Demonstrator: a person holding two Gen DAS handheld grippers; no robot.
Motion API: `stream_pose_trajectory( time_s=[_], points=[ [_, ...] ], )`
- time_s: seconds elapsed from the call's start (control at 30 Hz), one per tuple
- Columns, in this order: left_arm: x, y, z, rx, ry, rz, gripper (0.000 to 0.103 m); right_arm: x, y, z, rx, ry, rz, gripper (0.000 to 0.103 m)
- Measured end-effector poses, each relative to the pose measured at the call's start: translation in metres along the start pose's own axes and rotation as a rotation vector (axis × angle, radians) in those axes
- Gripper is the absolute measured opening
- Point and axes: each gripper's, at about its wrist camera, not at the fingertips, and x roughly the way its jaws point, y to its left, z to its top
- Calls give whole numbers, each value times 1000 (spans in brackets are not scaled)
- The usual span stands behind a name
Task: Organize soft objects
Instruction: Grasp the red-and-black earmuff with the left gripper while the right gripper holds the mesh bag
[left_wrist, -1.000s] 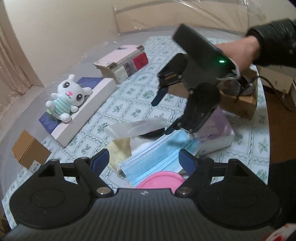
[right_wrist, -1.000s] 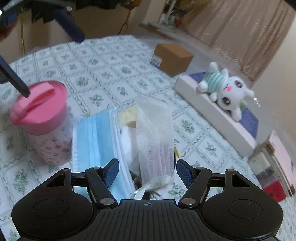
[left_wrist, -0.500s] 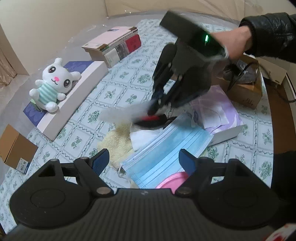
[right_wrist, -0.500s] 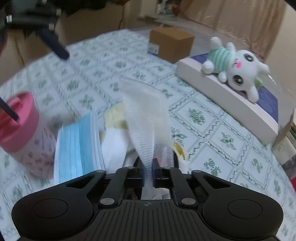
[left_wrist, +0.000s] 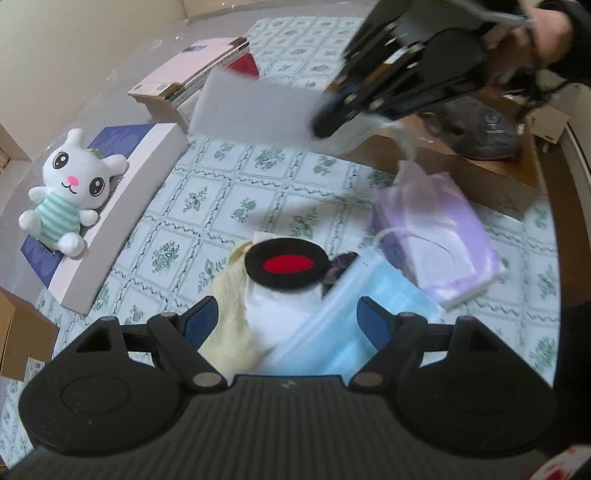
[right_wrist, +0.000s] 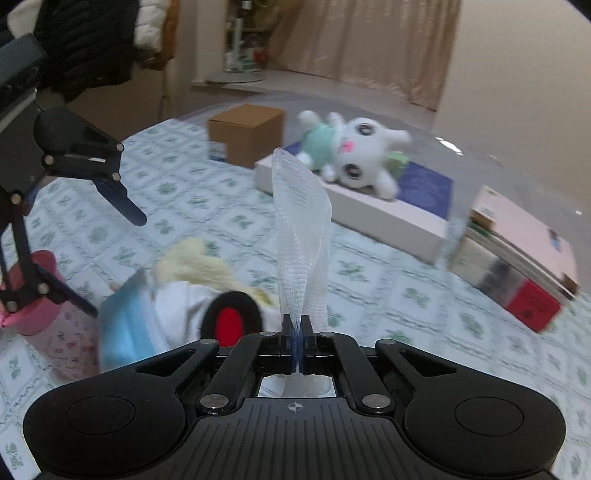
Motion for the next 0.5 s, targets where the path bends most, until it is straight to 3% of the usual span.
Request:
stream_pose_trajectory(
  time_s=[0.23, 0.5],
  points=[
    [51, 1, 25, 131, 58, 30, 80, -12, -31, -23, 70, 7, -82, 1],
    [102, -2, 35, 231, 122, -72, 80, -14, -48, -49, 123, 27, -96, 1]
  ],
)
